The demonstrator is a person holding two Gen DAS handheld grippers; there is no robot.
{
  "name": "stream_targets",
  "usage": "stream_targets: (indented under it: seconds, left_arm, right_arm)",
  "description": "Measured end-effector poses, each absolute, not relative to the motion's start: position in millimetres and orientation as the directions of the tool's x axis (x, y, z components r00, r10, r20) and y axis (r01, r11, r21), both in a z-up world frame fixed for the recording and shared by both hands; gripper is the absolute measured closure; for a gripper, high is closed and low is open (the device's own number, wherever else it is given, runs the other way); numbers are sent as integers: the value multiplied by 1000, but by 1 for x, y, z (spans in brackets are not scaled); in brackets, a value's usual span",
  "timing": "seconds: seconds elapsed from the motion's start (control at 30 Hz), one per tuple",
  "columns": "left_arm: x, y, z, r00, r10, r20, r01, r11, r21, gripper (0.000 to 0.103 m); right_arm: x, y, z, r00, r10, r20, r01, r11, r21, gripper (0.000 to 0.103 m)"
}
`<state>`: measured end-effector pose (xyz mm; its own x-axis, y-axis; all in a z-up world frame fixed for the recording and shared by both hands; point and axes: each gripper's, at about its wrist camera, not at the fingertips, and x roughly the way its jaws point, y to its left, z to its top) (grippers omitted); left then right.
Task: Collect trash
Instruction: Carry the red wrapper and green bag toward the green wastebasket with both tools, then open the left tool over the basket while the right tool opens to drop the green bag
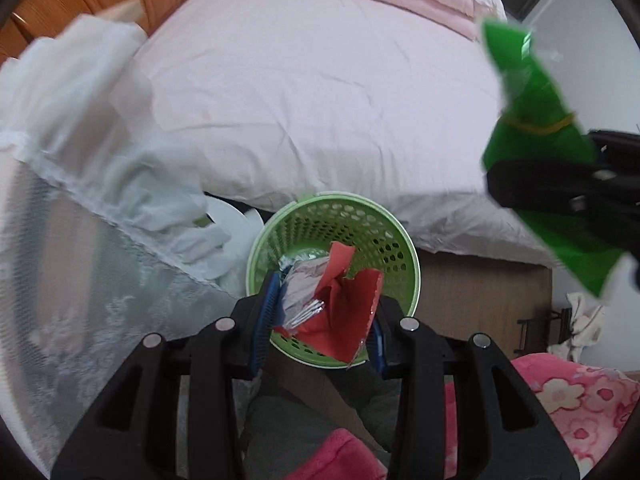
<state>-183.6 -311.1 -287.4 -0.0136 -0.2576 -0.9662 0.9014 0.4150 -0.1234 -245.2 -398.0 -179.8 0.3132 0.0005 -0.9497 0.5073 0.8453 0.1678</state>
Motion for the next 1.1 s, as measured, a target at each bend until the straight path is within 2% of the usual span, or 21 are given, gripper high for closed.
stream_targets:
  seconds: [0.1,0.17,0.2,0.33,0.4,0.7,0.87,1.1]
  left_arm:
    - [-196,-322,-329,-41,-152,-987,916,388,-98,62]
    - [-206,-325,-344,-36,-112,-993,926,370,-76,52]
    - [-210,-325,-348,-32,-106,-994,929,365,-69,43]
    - [-213,-324,-343,-20,-129,-991,929,364,-66,15]
    - [-210,-325,-340,-9,-129,-992,925,375,-57,11]
    - [-190,-321,-322,21,-147,-989,875,482,-53,10]
    - [-184,-309,-280,99,-203,-974,871,491,-14,10]
    - [-172,-280,-214,174,-291,-941,842,539,-11,8]
  right_arm:
    - [-256,-402,-181,297,-20,-955,509,849,141,62]
    - [-262,-404,-181,291,-32,-956,510,851,127,62]
    - [-265,-405,-182,289,-37,-957,512,850,121,62]
    - [-273,-414,-185,284,-41,-958,529,840,121,62]
    - [-274,-417,-186,285,-38,-958,533,837,126,62]
    - [-269,-422,-192,289,-14,-957,523,840,146,62]
    - [-262,-427,-215,260,23,-965,528,834,162,62]
    - [-244,-417,-277,165,133,-977,518,832,200,62]
